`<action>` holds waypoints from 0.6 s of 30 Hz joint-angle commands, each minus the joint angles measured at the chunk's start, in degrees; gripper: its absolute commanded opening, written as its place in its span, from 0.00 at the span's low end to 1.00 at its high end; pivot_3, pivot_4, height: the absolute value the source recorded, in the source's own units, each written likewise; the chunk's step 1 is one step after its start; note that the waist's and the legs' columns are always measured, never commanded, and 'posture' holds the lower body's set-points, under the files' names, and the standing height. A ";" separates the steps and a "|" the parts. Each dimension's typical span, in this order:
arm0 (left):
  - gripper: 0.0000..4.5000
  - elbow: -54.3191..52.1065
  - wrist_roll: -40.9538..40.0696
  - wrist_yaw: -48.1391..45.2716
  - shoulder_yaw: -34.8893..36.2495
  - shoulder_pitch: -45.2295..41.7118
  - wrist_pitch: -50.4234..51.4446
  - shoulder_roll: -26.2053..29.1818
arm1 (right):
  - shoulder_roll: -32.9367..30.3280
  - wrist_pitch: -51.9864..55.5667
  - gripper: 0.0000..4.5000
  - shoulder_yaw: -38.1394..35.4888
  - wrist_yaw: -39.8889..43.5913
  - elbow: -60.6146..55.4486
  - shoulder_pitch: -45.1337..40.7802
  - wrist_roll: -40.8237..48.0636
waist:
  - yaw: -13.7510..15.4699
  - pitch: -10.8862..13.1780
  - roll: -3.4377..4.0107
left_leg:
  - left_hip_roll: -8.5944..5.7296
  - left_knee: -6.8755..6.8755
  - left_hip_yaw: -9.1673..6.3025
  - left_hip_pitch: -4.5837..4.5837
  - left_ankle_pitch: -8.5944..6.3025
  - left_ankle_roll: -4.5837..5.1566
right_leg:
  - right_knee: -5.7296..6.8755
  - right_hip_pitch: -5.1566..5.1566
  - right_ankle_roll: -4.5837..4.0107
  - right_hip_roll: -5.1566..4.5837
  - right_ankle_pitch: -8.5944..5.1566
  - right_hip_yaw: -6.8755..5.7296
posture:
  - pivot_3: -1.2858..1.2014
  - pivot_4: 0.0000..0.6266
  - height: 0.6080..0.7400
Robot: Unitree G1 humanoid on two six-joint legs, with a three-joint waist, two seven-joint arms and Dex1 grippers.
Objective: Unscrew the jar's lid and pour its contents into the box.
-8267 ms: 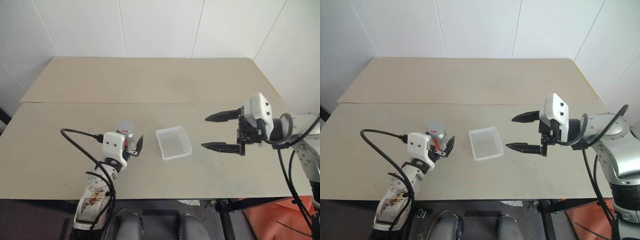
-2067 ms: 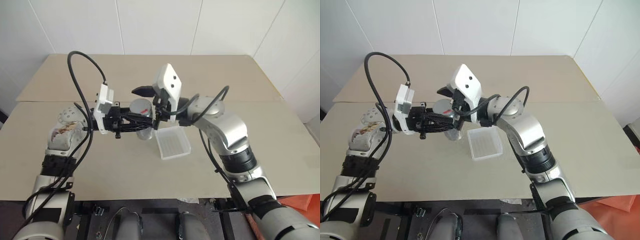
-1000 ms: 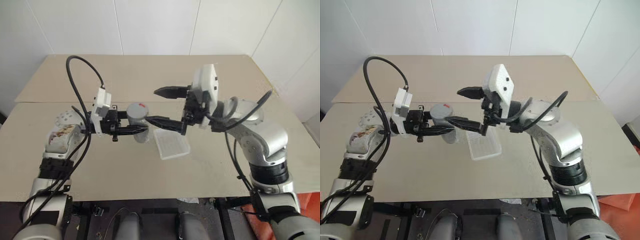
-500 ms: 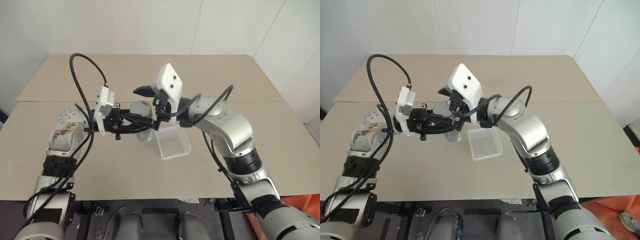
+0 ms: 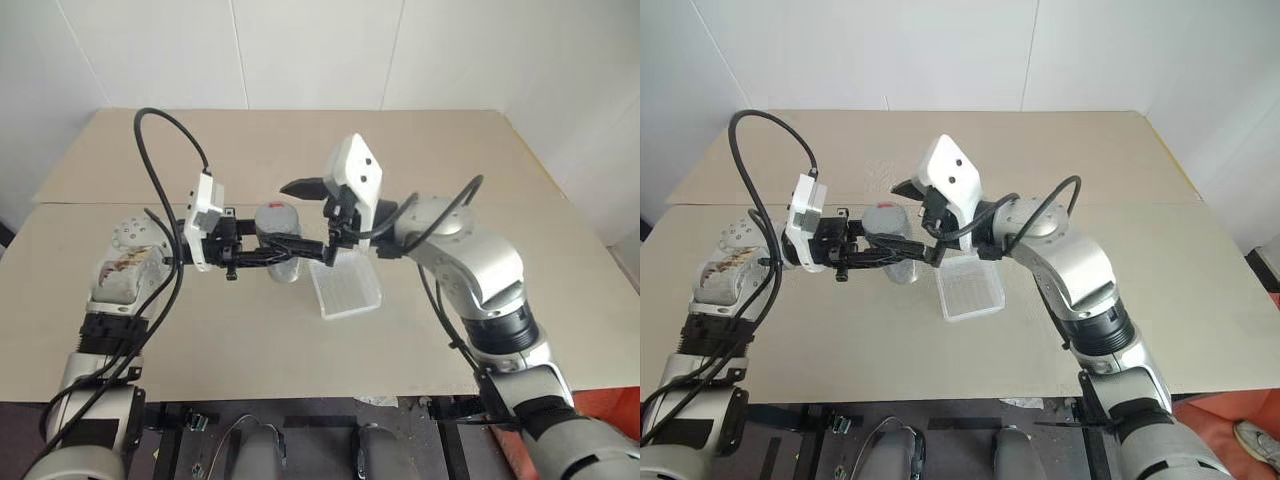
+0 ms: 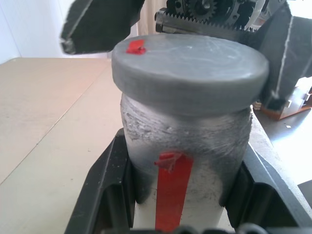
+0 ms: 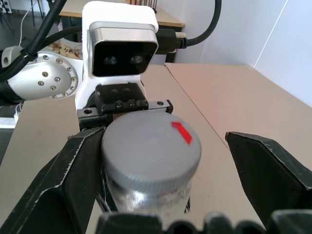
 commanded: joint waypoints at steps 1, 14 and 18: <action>0.43 -2.78 -1.16 -0.83 1.55 0.04 -0.47 1.23 | -2.19 -1.09 0.99 -5.25 -0.59 -1.79 0.51 0.34 | -0.03 0.00 0.00 | 0.00 0.00 0.00 0.00 0.00 0.00 | 0.00 0.00 0.00 0.00 0.00 0.00 | 0.52 0.24 1.00; 0.43 -3.47 -1.30 -1.14 1.83 0.80 0.21 1.91 | -5.11 -0.35 0.99 -7.49 -0.07 -5.22 3.87 2.28 | 0.00 0.00 0.00 | 0.00 0.00 0.00 0.00 0.00 0.00 | -0.01 0.01 0.00 -0.01 0.00 0.00 | 0.52 0.24 1.00; 0.43 -3.46 -1.26 -1.35 1.92 0.78 0.30 2.01 | -6.12 -0.01 0.99 -7.99 -0.04 -5.82 4.80 2.32 | 0.00 0.00 0.00 | -0.01 0.00 0.01 0.00 0.00 0.00 | -0.02 0.02 0.00 -0.01 0.00 0.01 | 0.52 0.24 1.00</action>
